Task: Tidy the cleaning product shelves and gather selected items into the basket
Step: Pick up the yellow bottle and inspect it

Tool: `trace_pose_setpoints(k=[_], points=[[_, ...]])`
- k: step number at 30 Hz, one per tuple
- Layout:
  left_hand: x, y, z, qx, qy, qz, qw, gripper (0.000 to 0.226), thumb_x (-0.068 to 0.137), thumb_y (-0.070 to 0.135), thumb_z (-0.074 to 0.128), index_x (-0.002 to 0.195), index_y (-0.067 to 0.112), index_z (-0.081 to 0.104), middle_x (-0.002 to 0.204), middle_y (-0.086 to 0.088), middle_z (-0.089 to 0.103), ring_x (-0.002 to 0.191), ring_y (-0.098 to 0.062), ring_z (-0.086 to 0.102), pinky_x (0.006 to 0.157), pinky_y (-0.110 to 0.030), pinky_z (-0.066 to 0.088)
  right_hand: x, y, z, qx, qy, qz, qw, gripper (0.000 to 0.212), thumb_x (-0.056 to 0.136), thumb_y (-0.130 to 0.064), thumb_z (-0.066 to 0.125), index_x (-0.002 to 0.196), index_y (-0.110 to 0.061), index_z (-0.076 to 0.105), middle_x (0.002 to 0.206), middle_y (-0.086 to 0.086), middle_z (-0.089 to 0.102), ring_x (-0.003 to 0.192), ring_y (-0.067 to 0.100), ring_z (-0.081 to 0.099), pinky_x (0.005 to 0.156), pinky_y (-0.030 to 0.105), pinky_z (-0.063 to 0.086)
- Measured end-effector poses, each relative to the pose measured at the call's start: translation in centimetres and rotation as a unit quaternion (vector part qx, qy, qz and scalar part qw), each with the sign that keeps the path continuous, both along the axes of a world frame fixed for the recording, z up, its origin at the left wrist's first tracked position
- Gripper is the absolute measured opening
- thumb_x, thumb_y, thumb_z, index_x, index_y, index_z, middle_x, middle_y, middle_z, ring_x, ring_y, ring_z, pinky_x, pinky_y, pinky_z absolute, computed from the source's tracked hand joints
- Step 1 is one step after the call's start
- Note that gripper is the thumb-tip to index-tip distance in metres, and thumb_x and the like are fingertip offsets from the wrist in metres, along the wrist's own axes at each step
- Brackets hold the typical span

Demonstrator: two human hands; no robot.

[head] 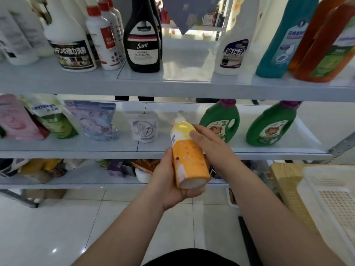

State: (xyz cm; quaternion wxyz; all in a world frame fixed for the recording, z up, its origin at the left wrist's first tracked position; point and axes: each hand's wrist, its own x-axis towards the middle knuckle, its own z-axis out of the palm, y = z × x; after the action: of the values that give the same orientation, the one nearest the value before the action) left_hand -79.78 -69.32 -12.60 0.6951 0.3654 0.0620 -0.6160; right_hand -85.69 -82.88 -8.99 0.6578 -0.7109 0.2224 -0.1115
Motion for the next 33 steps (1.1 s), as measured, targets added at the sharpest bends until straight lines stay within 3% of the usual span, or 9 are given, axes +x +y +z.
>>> trace_pose_setpoints(k=[2, 6, 13, 18, 21, 24, 26, 31, 33], points=[[0.1, 0.6, 0.1, 0.053, -0.131, 0.053, 0.989, 0.063, 0.094, 0.072, 0.041, 0.130, 0.024, 0.060, 0.115, -0.013, 0.076, 0.097, -0.039, 0.075, 0.064, -0.054, 0.062, 0.1, 1.2, 0.1, 0.003, 0.009, 0.022, 1.000, 0.047, 0.070, -0.072, 0.069, 0.115, -0.073, 0.054, 0.104, -0.031, 0.070, 0.091, -0.002, 0.072, 0.072, 0.022, 0.062], [0.6, 2.7, -0.3, 0.046, -0.313, 0.075, 0.946, 0.066, 0.074, 0.071, 0.071, 0.130, 0.045, 0.048, 0.128, -0.002, 0.068, 0.108, -0.026, 0.072, 0.090, -0.059, 0.059, 0.6, 2.8, -0.4, 0.011, -0.025, -0.018, 0.999, 0.060, 0.063, -0.059, 0.077, 0.120, -0.046, 0.064, 0.108, -0.012, 0.076, 0.096, 0.014, 0.075, 0.086, 0.046, 0.063], [4.5, 7.2, -1.3, 0.079, -0.517, -0.009, 0.852, 0.075, 0.041, 0.060, 0.087, 0.103, 0.075, 0.046, 0.107, 0.023, 0.068, 0.107, -0.012, 0.065, 0.085, -0.036, 0.056, 0.1, 6.5, -0.1, -0.069, -0.072, 0.031, 0.995, 0.037, 0.082, -0.035, 0.074, 0.112, -0.052, 0.062, 0.107, -0.016, 0.074, 0.101, 0.007, 0.072, 0.076, 0.024, 0.059], [6.3, 10.4, -2.1, 0.168, -0.703, 0.024, 0.690, 0.093, 0.051, 0.046, 0.095, 0.131, 0.044, 0.048, 0.123, 0.015, 0.054, 0.110, -0.011, 0.057, 0.084, -0.031, 0.052, 0.8, 8.3, 1.2, -0.281, -0.030, -0.047, 0.958, 0.036, 0.084, -0.069, 0.049, 0.094, -0.036, 0.058, 0.085, -0.012, 0.060, 0.077, -0.005, 0.057, 0.061, 0.007, 0.041], [6.8, 12.4, -2.5, 0.217, -0.785, 0.032, 0.579, 0.097, 0.056, 0.040, 0.097, 0.139, 0.031, 0.047, 0.125, 0.006, 0.050, 0.116, -0.021, 0.052, 0.087, -0.037, 0.048, 1.3, 9.1, 0.8, -0.398, -0.003, -0.072, 0.915, 0.027, 0.098, -0.062, 0.045, 0.093, -0.035, 0.044, 0.072, -0.008, 0.054, 0.068, 0.005, 0.054, 0.057, 0.021, 0.039], [7.5, 14.2, -2.5, 0.227, -0.821, 0.025, 0.524, 0.097, 0.057, 0.044, 0.096, 0.139, 0.031, 0.046, 0.126, 0.001, 0.053, 0.112, -0.024, 0.055, 0.085, -0.041, 0.051, 2.2, 10.4, 0.3, -0.502, 0.025, -0.049, 0.863, 0.020, 0.108, -0.042, 0.042, 0.092, -0.031, 0.036, 0.075, 0.005, 0.057, 0.068, 0.034, 0.057, 0.058, 0.040, 0.045], [8.1, 15.1, -2.2, 0.217, -0.815, -0.006, 0.538, 0.096, 0.057, 0.049, 0.093, 0.138, 0.039, 0.043, 0.121, 0.011, 0.050, 0.106, -0.015, 0.052, 0.082, -0.034, 0.046, 2.4, 11.3, 0.4, -0.551, -0.007, -0.034, 0.834, 0.018, 0.110, -0.029, 0.041, 0.093, -0.023, 0.040, 0.076, 0.012, 0.057, 0.062, 0.039, 0.057, 0.056, 0.050, 0.050], [9.6, 16.6, -1.1, 0.127, -0.685, -0.106, 0.710, 0.084, 0.046, 0.052, 0.093, 0.119, 0.060, 0.052, 0.105, 0.029, 0.063, 0.092, -0.003, 0.065, 0.066, -0.024, 0.060, 2.8, 12.4, 2.2, -0.583, -0.093, -0.020, 0.807, 0.040, 0.102, -0.035, 0.031, 0.082, -0.009, 0.052, 0.061, 0.001, 0.045, 0.048, 0.033, 0.048, 0.044, 0.044, 0.043], [9.8, 16.5, -0.8, 0.110, -0.668, -0.128, 0.724, 0.084, 0.045, 0.052, 0.093, 0.118, 0.063, 0.052, 0.104, 0.031, 0.064, 0.094, -0.006, 0.068, 0.065, -0.025, 0.062, 3.1, 12.5, 2.9, -0.585, -0.119, -0.020, 0.802, 0.039, 0.101, -0.033, 0.033, 0.077, -0.009, 0.051, 0.058, 0.001, 0.044, 0.046, 0.031, 0.044, 0.043, 0.040, 0.039]])
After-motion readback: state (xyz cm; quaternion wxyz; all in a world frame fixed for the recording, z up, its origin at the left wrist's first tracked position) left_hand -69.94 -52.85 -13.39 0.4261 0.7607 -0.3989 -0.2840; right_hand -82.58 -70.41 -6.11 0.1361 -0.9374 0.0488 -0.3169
